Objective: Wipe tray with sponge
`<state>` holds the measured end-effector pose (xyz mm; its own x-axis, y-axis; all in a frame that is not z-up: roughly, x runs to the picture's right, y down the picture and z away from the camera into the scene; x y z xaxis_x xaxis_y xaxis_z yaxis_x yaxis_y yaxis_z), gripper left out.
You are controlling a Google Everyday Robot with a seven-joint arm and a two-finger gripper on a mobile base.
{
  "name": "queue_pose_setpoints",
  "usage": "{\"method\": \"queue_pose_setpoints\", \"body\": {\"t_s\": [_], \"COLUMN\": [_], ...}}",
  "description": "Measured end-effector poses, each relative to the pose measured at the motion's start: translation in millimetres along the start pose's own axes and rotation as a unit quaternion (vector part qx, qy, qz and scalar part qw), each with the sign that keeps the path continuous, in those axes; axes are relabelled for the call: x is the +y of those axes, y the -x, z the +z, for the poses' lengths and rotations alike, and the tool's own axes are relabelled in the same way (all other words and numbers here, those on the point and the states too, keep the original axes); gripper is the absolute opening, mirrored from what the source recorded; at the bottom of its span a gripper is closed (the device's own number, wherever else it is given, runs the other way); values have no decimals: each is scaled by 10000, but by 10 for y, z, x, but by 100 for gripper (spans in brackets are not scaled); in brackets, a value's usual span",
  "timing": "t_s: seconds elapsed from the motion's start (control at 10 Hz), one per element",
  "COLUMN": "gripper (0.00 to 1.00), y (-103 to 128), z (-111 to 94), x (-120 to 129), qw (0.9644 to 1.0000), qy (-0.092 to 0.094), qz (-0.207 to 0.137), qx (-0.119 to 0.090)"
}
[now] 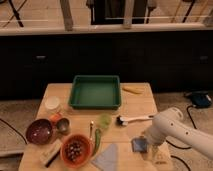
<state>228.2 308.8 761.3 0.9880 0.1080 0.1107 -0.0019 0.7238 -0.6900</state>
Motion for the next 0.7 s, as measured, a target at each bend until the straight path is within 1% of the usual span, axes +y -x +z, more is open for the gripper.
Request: {"method": "queue_pose_setpoints", "body": {"t_s": [0.1, 0.2, 0.4, 0.5, 0.7], "gripper": [78, 66, 49, 46, 50], "y": [1, -8, -22, -20, -9], "z": [-1, -5, -8, -11, -7], "x": [0, 1, 3, -1, -3], "qw": [10000, 10000, 10000, 10000, 10000], "qy": [6, 19, 35, 44, 60], "qz": [-5, -3, 11, 8, -6], "qx": [-1, -1, -4, -1, 4]}}
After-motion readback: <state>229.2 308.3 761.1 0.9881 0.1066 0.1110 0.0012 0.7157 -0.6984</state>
